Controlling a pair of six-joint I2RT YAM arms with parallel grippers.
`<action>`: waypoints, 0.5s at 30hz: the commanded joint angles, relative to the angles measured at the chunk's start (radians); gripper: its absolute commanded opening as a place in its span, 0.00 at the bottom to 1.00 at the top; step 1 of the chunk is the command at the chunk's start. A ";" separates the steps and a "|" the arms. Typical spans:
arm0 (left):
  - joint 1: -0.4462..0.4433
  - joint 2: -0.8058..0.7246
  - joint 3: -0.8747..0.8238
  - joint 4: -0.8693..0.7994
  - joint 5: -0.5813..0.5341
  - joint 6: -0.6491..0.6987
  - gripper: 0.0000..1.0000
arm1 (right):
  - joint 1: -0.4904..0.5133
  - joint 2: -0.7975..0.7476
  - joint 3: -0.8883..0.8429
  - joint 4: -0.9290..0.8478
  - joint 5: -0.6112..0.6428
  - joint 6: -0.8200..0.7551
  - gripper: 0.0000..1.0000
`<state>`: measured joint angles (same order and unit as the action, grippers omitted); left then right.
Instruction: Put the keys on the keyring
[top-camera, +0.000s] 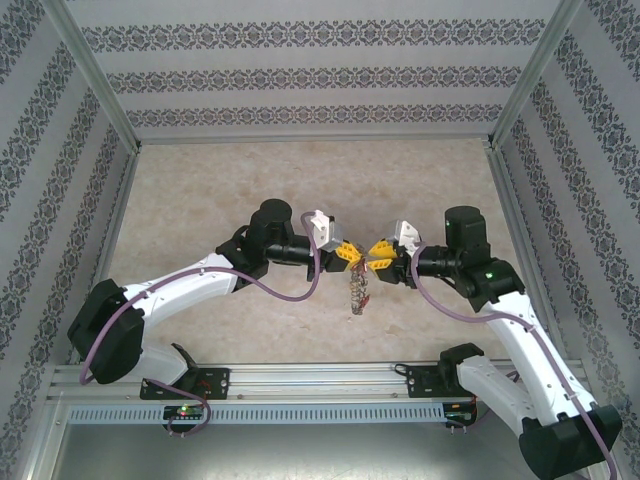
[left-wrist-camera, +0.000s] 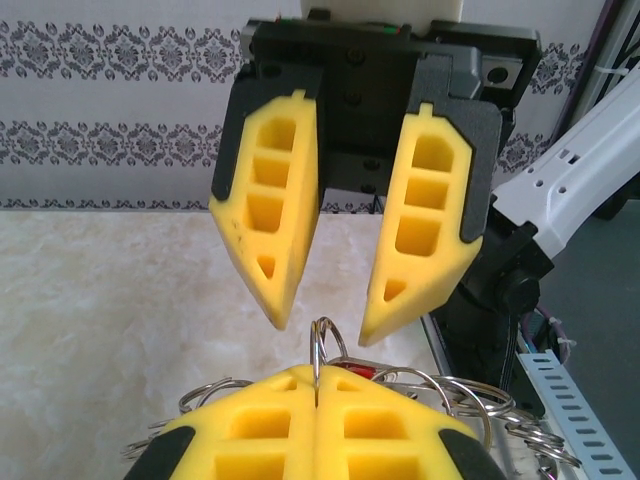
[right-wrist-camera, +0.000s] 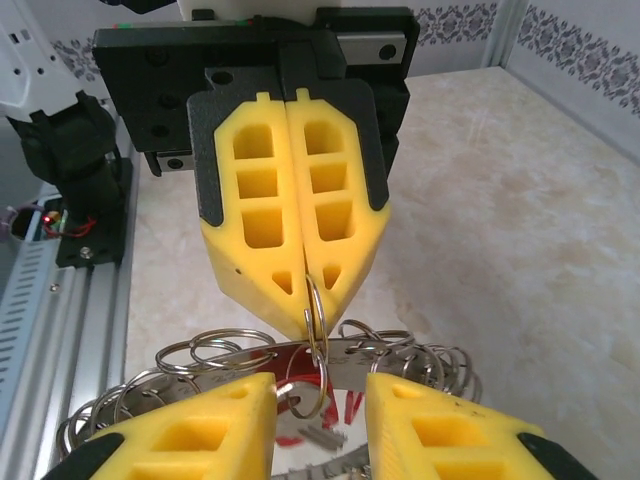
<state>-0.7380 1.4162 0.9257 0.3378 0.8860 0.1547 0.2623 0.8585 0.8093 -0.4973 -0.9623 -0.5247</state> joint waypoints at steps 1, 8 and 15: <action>0.007 -0.039 -0.008 0.107 0.042 -0.017 0.00 | -0.018 0.028 0.002 -0.016 -0.091 0.048 0.29; 0.008 -0.046 -0.022 0.127 0.051 0.004 0.00 | -0.052 0.095 0.044 -0.073 -0.177 0.068 0.00; 0.008 -0.069 -0.049 0.170 0.037 0.064 0.00 | -0.083 0.198 0.053 -0.108 -0.371 0.183 0.00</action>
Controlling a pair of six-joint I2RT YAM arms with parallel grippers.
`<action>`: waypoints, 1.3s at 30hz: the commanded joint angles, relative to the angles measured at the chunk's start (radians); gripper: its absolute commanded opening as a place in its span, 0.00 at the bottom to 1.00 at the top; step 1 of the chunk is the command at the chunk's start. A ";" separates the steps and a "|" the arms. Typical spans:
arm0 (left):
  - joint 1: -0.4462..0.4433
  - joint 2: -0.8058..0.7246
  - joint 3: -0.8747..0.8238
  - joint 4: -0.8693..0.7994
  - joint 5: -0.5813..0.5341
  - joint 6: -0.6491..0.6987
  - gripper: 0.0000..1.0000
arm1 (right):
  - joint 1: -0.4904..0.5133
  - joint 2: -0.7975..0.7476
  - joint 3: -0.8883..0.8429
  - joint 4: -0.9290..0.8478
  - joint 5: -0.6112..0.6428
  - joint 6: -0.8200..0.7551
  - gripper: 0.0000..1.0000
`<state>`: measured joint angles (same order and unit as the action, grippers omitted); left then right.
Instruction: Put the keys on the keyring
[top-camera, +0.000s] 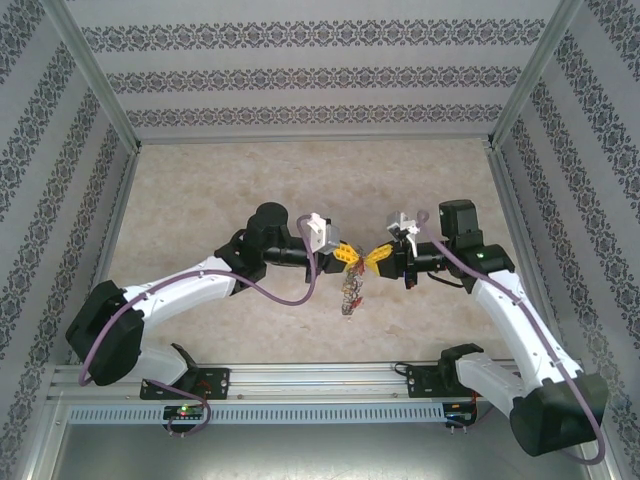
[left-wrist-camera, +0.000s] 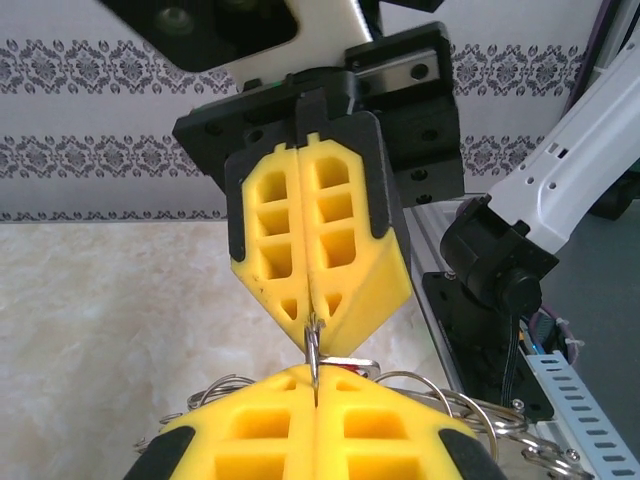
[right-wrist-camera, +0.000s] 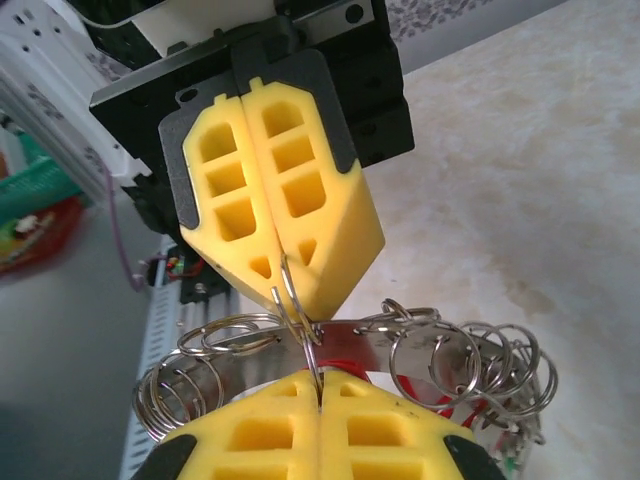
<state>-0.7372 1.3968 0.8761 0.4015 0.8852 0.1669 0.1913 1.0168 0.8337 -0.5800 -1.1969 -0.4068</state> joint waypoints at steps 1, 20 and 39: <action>0.007 -0.050 0.003 0.102 0.041 0.067 0.00 | -0.010 0.060 0.034 -0.038 -0.165 0.083 0.00; -0.018 -0.005 0.004 0.279 0.071 -0.030 0.00 | 0.026 0.211 0.099 -0.126 -0.132 0.122 0.20; -0.018 -0.013 0.005 0.235 0.074 -0.037 0.00 | 0.046 -0.229 0.056 -0.073 0.351 -0.282 0.29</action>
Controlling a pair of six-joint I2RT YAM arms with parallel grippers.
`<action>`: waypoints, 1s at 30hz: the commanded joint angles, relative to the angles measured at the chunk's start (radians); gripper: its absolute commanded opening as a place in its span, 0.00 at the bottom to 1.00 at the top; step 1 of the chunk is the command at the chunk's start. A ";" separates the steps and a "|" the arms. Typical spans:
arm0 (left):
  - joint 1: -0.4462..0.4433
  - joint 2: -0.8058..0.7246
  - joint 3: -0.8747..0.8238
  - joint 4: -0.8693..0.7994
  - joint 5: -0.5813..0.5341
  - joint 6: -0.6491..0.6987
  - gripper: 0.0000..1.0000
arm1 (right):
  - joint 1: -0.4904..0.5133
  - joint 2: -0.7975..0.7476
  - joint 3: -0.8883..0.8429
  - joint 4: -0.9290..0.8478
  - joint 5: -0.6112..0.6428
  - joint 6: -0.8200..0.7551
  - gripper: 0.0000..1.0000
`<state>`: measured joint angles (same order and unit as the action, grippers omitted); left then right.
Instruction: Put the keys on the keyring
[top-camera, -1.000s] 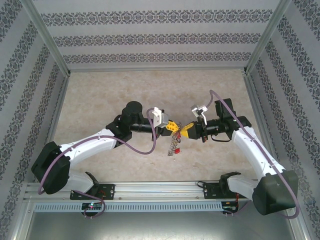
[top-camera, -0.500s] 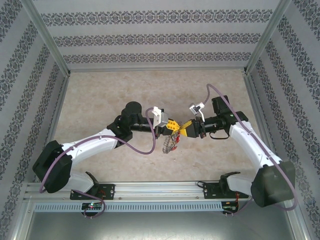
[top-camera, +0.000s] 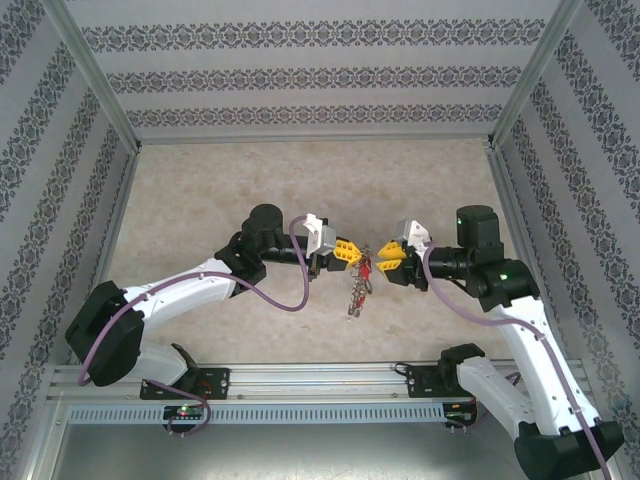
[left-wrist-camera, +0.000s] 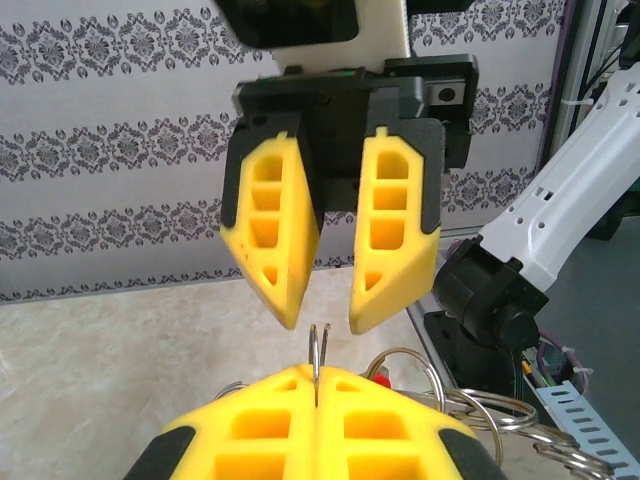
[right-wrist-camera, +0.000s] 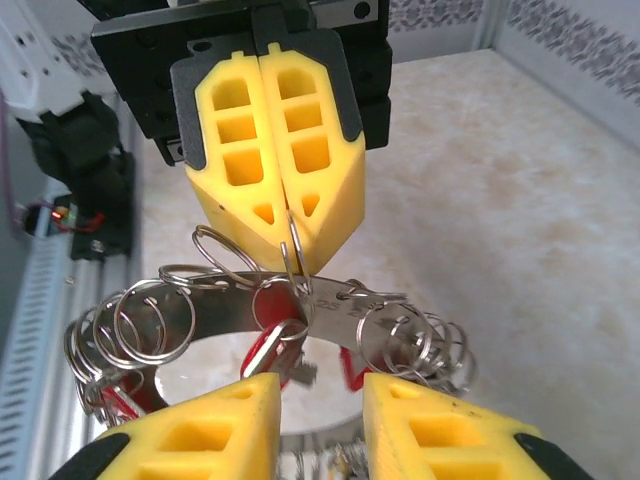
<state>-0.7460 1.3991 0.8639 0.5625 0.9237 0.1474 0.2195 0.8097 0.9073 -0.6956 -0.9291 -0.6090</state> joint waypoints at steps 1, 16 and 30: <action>-0.009 -0.015 0.017 0.075 0.037 -0.019 0.00 | 0.026 -0.027 -0.019 0.058 0.085 -0.083 0.30; -0.010 -0.001 0.026 0.005 0.061 0.007 0.00 | 0.142 0.091 0.064 0.051 0.104 -0.111 0.26; -0.009 0.014 0.020 -0.004 0.078 0.003 0.00 | 0.160 0.089 0.098 -0.013 0.132 -0.146 0.28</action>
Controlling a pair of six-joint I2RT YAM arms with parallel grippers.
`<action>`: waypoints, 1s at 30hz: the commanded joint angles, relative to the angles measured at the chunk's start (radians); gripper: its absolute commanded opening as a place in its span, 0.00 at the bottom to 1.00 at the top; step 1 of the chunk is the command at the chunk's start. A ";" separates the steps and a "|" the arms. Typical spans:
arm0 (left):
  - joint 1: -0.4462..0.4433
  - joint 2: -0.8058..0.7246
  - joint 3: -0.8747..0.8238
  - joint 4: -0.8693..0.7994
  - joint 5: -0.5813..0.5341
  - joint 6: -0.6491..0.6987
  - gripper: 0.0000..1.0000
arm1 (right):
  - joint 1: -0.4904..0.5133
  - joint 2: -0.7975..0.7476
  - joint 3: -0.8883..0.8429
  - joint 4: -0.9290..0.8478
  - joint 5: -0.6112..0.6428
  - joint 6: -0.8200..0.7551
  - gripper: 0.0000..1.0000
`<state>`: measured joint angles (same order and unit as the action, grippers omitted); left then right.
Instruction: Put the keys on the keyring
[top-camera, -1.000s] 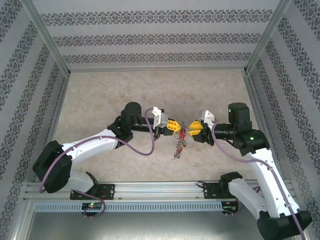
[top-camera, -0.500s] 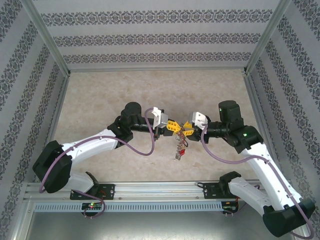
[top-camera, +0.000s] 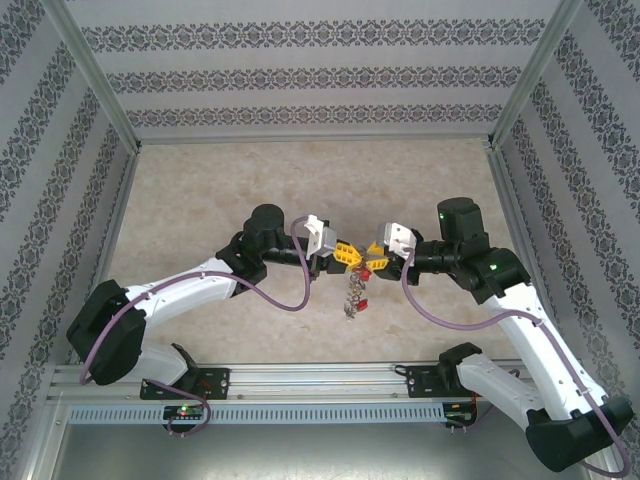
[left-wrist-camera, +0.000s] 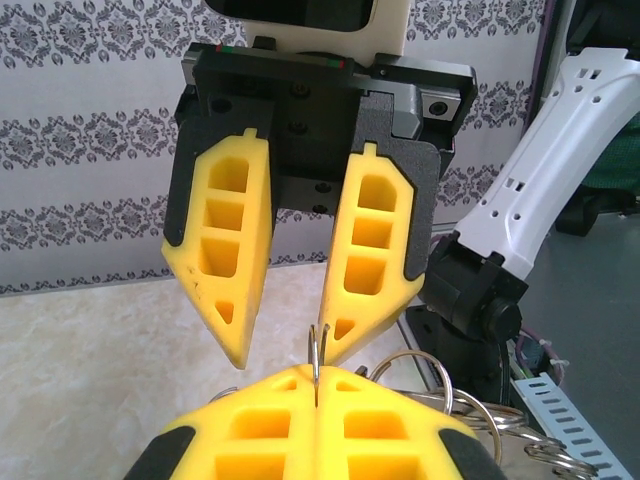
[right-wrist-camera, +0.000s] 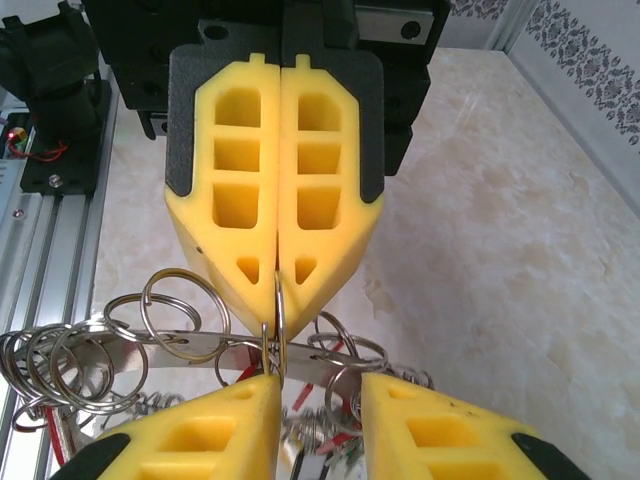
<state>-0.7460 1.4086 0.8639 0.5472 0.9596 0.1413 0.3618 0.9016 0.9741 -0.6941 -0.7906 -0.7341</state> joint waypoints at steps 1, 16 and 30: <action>-0.009 0.006 0.023 0.006 0.044 0.012 0.00 | 0.019 -0.002 0.031 -0.016 -0.007 -0.021 0.28; -0.009 0.020 0.032 -0.009 0.042 0.014 0.00 | 0.043 0.020 0.051 -0.068 -0.031 -0.037 0.33; -0.009 0.012 0.024 -0.006 0.060 0.007 0.00 | 0.055 0.032 0.065 -0.104 0.011 -0.044 0.26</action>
<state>-0.7460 1.4300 0.8642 0.5125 0.9871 0.1417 0.4061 0.9379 1.0191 -0.7826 -0.7914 -0.7658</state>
